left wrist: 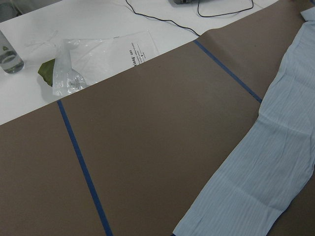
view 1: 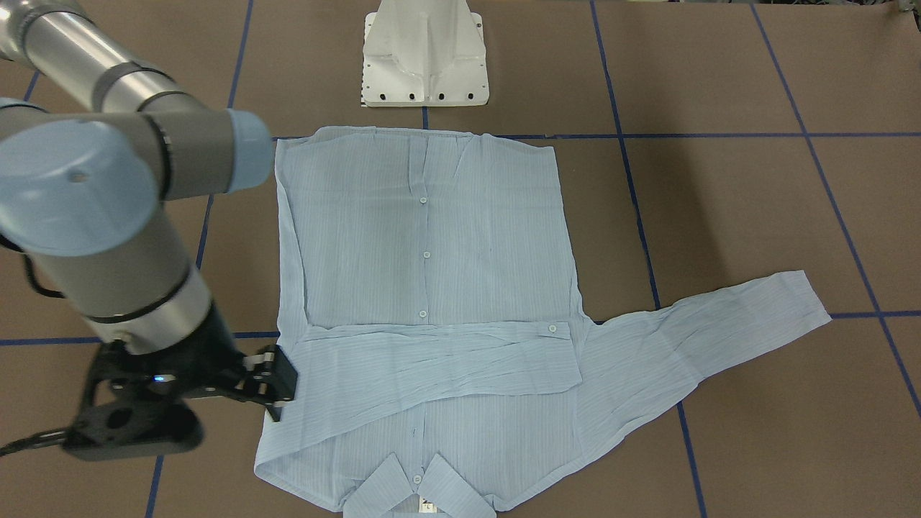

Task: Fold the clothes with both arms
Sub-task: 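Release the sleeve and withdraw the right arm while the left arm approaches the other cuff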

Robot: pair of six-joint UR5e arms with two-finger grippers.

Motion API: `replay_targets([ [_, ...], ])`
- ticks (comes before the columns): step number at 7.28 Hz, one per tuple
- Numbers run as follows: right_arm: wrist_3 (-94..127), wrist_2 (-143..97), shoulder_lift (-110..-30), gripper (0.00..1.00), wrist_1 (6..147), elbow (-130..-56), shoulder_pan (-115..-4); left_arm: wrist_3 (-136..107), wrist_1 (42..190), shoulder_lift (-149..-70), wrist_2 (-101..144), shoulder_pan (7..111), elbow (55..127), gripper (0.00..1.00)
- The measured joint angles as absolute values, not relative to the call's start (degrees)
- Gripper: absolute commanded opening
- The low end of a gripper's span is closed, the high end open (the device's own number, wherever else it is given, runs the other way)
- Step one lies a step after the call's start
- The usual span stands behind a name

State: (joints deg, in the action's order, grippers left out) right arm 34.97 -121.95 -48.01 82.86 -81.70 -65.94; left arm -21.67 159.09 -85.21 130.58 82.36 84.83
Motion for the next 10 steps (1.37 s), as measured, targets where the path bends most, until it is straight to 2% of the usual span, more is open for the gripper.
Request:
replay_targets([
  [2,29.8,-124.9,-55.8,1.00,82.6,-88.6,-69.4,-29.4,164.9,-83.0,126.1,78.7,82.7,1.00],
  [5,29.2,-125.2,-59.6,1.00,82.5,-92.5,-69.9,-44.4,167.8,-81.9,112.3,66.6,82.3,0.98],
  [7,29.6,-125.1,-60.5,1.00,82.5,-93.5,-70.0,-51.0,168.0,-81.8,106.1,59.6,81.7,0.78],
  [8,29.7,-125.1,-60.6,1.00,82.5,-93.7,-70.0,-52.7,168.1,-82.0,104.7,57.8,80.6,0.74],
  [10,29.7,-125.0,-60.7,1.00,82.5,-93.8,-70.0,-53.8,168.1,-84.1,103.9,56.2,77.2,0.74],
])
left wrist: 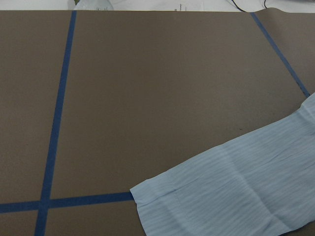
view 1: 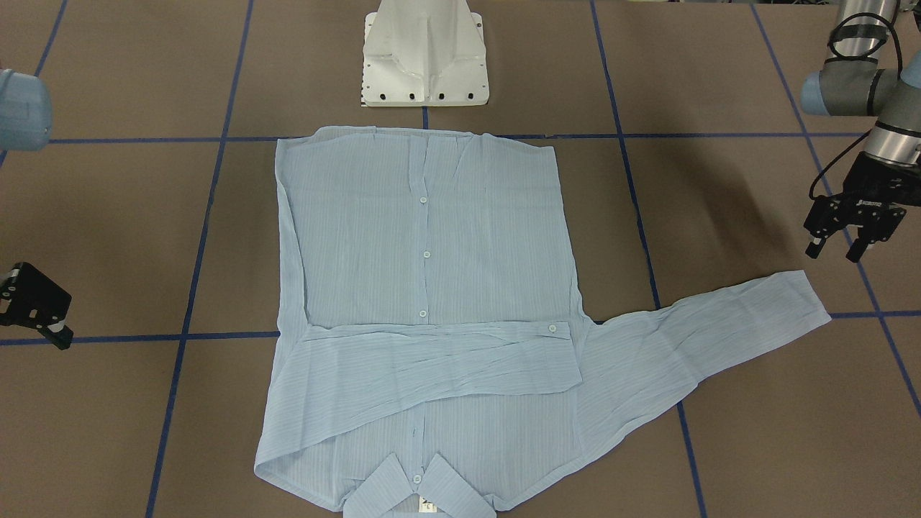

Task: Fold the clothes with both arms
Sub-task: 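Grasp the cuff of the sleeve nearest the left gripper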

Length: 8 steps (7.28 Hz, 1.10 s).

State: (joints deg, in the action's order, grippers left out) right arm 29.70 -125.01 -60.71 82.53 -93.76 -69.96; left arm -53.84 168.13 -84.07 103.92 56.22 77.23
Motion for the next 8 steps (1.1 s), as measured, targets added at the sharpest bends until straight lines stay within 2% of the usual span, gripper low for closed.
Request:
replay_targets([
  [2,29.7,-125.0,-60.7,1.00,82.5,-93.8,-70.0,-54.0,168.2,-86.0,103.8,55.0,74.6,0.74],
  [4,29.7,-124.9,-60.8,1.00,82.5,-93.9,-70.0,-54.0,168.2,-86.3,103.9,53.5,74.1,0.65],
  [6,29.7,-124.9,-61.2,1.00,82.5,-94.6,-70.0,-54.1,168.2,-86.3,103.8,52.8,74.0,0.60],
  [7,29.7,-124.9,-61.5,1.00,82.5,-95.0,-70.0,-54.1,168.1,-86.3,103.8,52.8,73.9,0.50],
  [8,29.7,-124.9,-61.6,1.00,82.5,-95.2,-70.0,-54.1,168.2,-86.3,103.8,52.7,73.9,0.35],
])
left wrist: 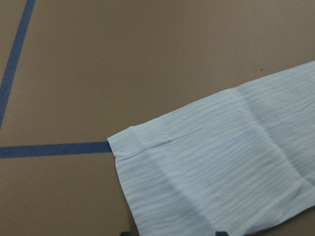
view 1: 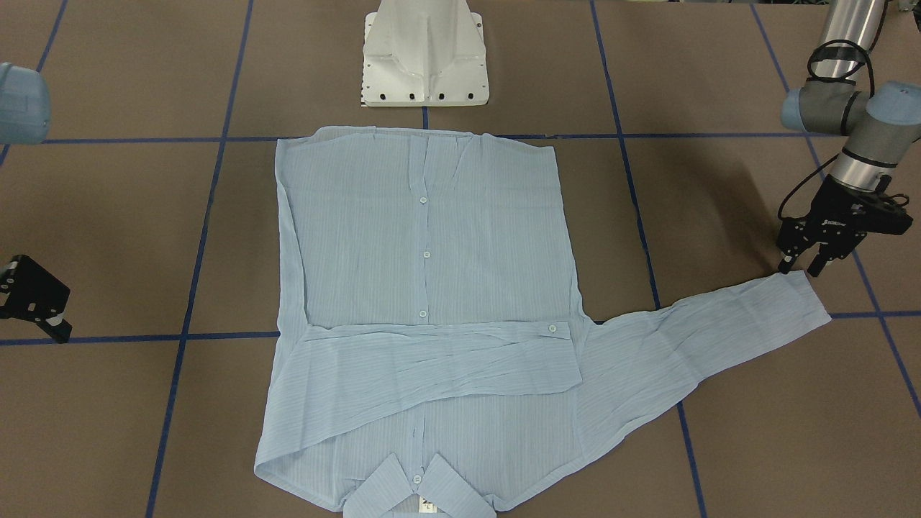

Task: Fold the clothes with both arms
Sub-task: 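Grasp the cuff of the sleeve nearest the left gripper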

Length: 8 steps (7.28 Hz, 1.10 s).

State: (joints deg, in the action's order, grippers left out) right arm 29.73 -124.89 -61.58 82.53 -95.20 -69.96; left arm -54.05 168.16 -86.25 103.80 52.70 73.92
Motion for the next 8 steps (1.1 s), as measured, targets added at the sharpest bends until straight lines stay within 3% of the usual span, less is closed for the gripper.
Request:
replay_targets([
  [2,29.8,-124.9,-61.7,1.00,82.5,-95.3,-70.0,-54.1,168.2,-86.2,103.8,52.7,73.9,0.00],
  [5,29.9,-124.9,-61.7,1.00,82.5,-95.4,-70.0,-53.6,168.1,-86.1,104.7,52.7,74.9,0.00],
  [8,30.9,-124.9,-61.8,1.00,82.5,-95.6,-69.9,-50.4,167.7,-88.6,108.3,53.4,82.4,0.00],
])
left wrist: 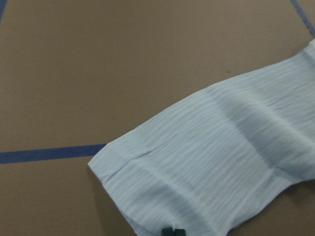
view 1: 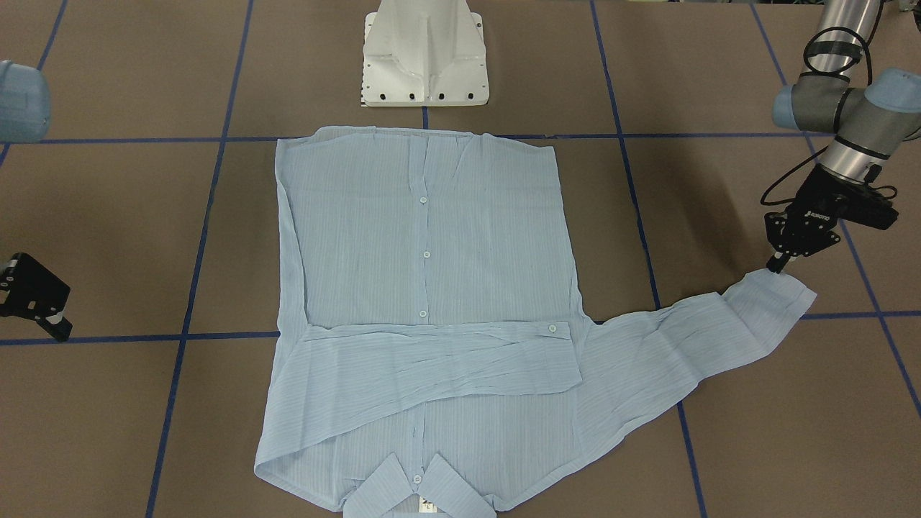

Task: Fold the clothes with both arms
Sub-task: 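Grasp the cuff of the sleeve nearest the left gripper, then fold the held sleeve across the chest over the first sleeve with the left gripper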

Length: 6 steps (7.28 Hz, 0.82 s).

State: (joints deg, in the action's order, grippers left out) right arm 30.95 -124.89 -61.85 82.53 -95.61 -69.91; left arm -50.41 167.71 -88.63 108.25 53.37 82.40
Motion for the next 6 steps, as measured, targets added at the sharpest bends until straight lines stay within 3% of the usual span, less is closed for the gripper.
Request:
replay_targets([
  [6,32.0,-124.9,-63.0,1.00,82.5,-96.6,-69.9,-63.8,154.5,-116.5,109.0,51.3,85.0,0.00],
])
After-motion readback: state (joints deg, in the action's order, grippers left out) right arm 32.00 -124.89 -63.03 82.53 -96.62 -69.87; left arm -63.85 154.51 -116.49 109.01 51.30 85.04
